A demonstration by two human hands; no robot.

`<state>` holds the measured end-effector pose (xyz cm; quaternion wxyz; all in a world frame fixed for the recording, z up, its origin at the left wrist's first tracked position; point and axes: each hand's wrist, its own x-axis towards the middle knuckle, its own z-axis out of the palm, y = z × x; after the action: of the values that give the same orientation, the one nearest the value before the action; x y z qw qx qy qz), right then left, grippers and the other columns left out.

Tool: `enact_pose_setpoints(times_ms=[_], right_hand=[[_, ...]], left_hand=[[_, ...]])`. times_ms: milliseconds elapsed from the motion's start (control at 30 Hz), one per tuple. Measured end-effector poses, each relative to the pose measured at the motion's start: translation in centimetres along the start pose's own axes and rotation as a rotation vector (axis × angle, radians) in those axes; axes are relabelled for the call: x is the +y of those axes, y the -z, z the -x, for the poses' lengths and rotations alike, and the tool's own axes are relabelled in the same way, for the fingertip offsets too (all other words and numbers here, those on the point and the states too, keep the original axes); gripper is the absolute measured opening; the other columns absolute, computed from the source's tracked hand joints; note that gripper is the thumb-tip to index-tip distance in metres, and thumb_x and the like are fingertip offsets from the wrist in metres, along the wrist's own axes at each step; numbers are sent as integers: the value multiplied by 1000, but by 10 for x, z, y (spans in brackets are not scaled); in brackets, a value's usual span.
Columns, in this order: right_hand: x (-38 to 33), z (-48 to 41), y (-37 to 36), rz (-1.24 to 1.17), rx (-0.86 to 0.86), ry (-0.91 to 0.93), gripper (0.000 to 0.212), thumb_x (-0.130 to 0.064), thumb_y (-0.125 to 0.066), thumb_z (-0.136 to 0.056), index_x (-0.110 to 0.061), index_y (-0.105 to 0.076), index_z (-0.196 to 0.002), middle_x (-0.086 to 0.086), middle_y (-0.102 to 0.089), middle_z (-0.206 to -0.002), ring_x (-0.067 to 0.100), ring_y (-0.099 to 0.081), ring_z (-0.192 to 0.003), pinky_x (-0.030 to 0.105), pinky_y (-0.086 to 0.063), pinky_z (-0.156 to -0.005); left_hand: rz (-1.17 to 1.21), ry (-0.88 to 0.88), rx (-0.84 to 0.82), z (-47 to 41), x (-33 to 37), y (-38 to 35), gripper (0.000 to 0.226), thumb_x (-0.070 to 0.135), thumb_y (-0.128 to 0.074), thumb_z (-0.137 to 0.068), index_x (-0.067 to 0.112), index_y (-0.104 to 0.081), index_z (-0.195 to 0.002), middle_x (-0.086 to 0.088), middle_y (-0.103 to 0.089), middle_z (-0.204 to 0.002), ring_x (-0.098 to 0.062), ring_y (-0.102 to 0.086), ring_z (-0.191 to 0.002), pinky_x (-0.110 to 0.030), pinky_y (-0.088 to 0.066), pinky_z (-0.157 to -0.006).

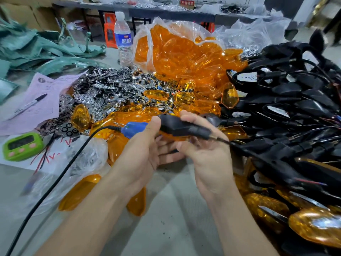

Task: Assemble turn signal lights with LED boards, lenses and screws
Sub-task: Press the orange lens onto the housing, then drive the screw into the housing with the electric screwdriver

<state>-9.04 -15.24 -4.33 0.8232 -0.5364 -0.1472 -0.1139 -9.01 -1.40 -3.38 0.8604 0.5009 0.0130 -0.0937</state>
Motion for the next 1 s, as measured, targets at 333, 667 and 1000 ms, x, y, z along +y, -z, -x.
enact_pose_setpoints(times_ms=[333, 667, 1000], right_hand=[[-5, 15, -7, -338, 43, -414, 42, -14, -79, -79, -16, -77, -121, 21, -75, -116, 25, -77, -97, 31, -62, -77], [-7, 3, -12, 399, 210, -371, 49, 5, -76, -82, -19, -72, -124, 4, -80, -85, 13, -75, -72, 22, -61, -66], [-14, -49, -90, 1170, -415, -92, 21, -16, -66, -92, -28, -83, -88, -16, -72, -78, 3, -61, -63, 13, -48, -60]], left_hand=[[161, -336, 106, -5, 30, 28, 39, 29, -68, -87, 17, -62, -123, -12, -75, -114, -25, -73, -104, -39, -60, -91], [356, -325, 473, -1, 68, 74, 34, 40, -45, -108, 10, -59, -103, -5, -63, -76, -8, -57, -55, -12, -44, -42], [18, -245, 628, -2, 79, 98, 36, 35, -48, -105, 6, -61, -121, -10, -67, -86, -12, -49, -49, -17, -33, -31]])
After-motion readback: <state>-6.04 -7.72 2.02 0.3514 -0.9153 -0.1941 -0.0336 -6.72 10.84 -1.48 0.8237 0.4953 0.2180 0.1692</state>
